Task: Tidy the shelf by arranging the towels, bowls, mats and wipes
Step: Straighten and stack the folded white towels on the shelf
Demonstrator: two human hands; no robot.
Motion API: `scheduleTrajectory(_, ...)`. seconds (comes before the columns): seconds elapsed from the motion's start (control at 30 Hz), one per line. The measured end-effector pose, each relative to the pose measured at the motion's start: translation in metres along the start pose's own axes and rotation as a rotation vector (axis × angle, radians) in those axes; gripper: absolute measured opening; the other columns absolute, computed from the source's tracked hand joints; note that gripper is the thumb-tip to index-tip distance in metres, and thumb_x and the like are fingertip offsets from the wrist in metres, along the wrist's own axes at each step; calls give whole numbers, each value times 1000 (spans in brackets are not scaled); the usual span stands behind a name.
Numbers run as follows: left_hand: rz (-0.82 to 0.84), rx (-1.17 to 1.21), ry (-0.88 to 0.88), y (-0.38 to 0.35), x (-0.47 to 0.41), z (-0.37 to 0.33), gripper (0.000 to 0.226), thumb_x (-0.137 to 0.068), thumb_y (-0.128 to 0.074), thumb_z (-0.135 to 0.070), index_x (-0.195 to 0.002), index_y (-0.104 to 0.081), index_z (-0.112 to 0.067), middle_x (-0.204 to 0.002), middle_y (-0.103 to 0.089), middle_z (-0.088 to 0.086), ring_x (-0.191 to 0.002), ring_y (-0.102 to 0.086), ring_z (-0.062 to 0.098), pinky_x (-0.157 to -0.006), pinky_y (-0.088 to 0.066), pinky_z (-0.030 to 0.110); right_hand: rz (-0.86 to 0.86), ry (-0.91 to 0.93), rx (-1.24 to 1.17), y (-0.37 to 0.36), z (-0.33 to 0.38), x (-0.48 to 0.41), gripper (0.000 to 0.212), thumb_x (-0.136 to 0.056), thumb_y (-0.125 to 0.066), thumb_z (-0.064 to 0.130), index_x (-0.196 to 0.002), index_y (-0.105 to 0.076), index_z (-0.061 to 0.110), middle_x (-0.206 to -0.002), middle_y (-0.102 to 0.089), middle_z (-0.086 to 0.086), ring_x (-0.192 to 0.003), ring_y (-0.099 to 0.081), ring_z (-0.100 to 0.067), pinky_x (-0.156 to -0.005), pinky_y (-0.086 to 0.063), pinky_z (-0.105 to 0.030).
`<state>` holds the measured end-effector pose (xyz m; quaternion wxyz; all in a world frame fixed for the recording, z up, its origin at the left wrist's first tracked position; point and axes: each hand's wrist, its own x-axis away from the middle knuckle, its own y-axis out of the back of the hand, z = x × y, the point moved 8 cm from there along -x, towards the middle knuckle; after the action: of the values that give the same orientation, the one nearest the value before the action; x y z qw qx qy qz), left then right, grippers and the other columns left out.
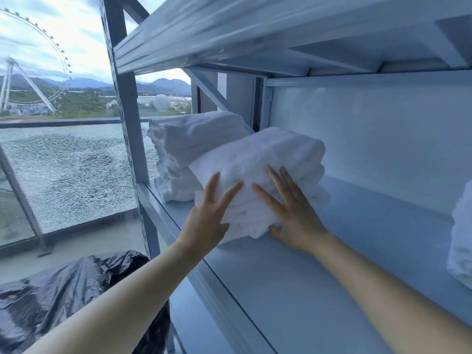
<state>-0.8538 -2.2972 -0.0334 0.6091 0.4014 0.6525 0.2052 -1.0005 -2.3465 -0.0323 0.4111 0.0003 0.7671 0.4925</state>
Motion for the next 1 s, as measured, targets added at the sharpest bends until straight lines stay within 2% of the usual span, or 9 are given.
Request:
scheduleTrajectory(0.27, -25, -153, -79, 6, 11, -40, 117, -41, -91, -14, -140, -30, -31, -143, -35, 26, -49, -60, 22, -42, -52, 27, -89, -16, -20, 15, -19, 26, 103, -68, -77, 16, -146, -13, 33, -157, -6, -6, -145, -4, -27, -96, -42, -39)
scheduleTrajectory(0.4, 50, -270, -25, 1, 14, -43, 115, -61, -83, -24, -145, -6, -43, -154, -14, 16, -69, -65, 24, -48, -52, 29, -100, -40, -77, 14, -22, 31, 103, -69, -77, 15, -146, -11, 34, -157, -4, -3, -145, -5, -24, -95, -43, -39)
scheduleTrajectory(0.5, -23, -337, 19, 13, 18, -35, 113, -55, -84, -39, -144, -15, -43, -151, -28, 11, -85, -64, 26, -41, -47, 27, -106, -42, -96, 12, -22, 32, 99, -71, -74, 16, -146, -13, 34, -157, -4, -1, -145, -6, -23, -95, -43, -40)
scheduleTrajectory(0.53, -54, -357, 34, 16, 19, -31, 112, -53, -84, -44, -143, -19, -41, -149, -32, 10, -98, -61, 31, -43, -49, 29, -117, -52, -98, 13, -23, 32, 97, -72, -74, 18, -146, -15, 33, -157, -5, -2, -145, -7, -23, -96, -42, -41)
scheduleTrajectory(0.6, -109, -418, 11, 16, 21, -25, 110, -54, -81, -52, -144, -20, -38, -149, -33, 10, -123, -45, 43, -70, -55, 45, -142, -88, -98, 13, -28, 35, 95, -71, -76, 21, -146, -18, 30, -156, -6, -3, -144, -8, -25, -99, -40, -45)
scheduleTrajectory(0.67, -134, -456, -80, 15, 20, -30, 110, -55, -80, -51, -146, -21, -31, -151, -26, 10, -135, -26, 46, -95, -42, 55, -153, -126, -101, 12, -33, 38, 96, -71, -78, 23, -145, -18, 30, -156, -5, -3, -142, -11, -29, -98, -40, -51)
scheduleTrajectory(0.73, -120, -436, -183, 10, 16, -39, 115, -53, -85, -40, -146, -19, -26, -152, -19, 10, -138, -21, 43, -102, -37, 55, -152, -146, -106, 9, -37, 41, 97, -72, -78, 24, -145, -15, 32, -155, -4, -3, -141, -13, -32, -96, -40, -54)
scheduleTrajectory(0.9, -68, -338, -215, 1, 8, -38, 124, -38, -89, -8, -143, -25, -25, -148, -20, 11, -132, -33, 42, -81, -55, 42, -126, -162, -188, 0, -37, 38, 100, -76, -74, 15, -144, -5, 41, -155, 7, 7, -142, -11, -29, -78, -52, -47)
scheduleTrajectory(1.0, -83, -261, -239, 3, 8, -38, 114, -42, -89, -11, -139, -32, -26, -144, -25, 8, -127, -39, 41, -71, -58, 42, -153, -139, -229, -3, -36, 34, 97, -77, -73, 11, -145, -8, 39, -155, 6, 5, -142, -12, -31, -88, -48, -48)
